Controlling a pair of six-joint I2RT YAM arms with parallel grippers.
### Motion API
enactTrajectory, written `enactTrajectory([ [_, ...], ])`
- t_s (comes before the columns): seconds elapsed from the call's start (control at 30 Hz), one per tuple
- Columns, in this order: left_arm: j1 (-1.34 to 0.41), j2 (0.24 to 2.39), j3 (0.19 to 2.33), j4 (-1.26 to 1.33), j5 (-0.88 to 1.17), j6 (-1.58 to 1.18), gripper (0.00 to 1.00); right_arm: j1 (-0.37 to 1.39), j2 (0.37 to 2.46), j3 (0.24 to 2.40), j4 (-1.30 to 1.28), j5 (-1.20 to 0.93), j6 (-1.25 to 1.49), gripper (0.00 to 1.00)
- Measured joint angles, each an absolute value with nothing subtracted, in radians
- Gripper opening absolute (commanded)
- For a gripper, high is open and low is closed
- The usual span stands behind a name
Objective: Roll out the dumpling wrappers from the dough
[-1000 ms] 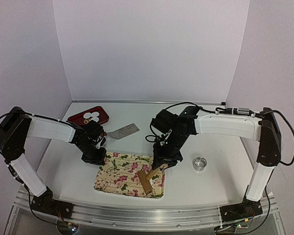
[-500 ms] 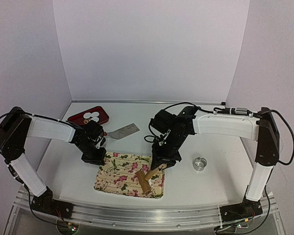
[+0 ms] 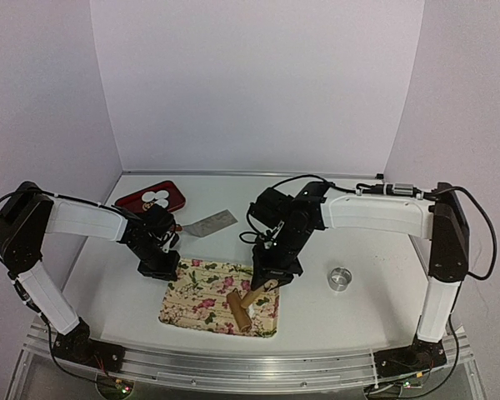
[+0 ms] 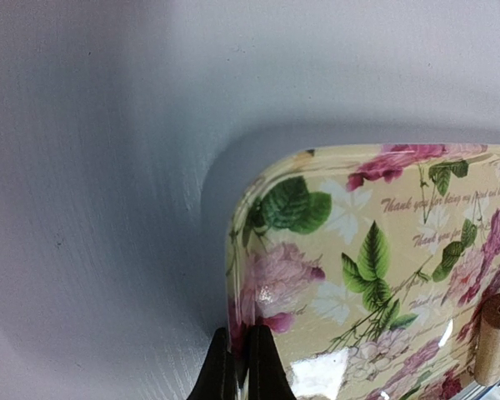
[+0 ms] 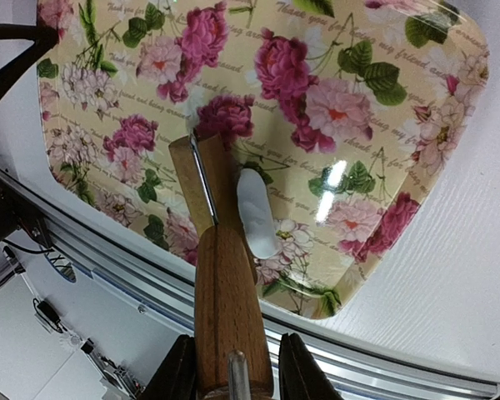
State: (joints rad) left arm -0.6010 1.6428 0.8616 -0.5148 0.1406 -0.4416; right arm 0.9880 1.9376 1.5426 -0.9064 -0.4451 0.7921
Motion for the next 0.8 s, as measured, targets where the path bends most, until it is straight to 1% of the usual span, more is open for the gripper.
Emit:
enactTrajectory([
  [0.27,-0.596,1.641,0.861,-0.516,0.139,-0.441,0.00,1.015,1.964,1.583,-0.901,-0.431,0.788,0.00],
  [0.47,-0.592,1.636,0.855,-0.515,0.135,-0.441,0.00,1.032,1.985,1.650,-0.943,-0.416,0.788,0.00],
  [0.67,-0.590,1.635,0.855,-0.515,0.131,-0.441,0.00,1.054,2.066,1.836,-1.064,-0.355,0.784,0.00],
  [0.8,-0.589,1.635,0.855,-0.515,0.131,-0.441,0.00,1.055,2.093,1.956,-1.109,-0.354,0.785,0.00],
])
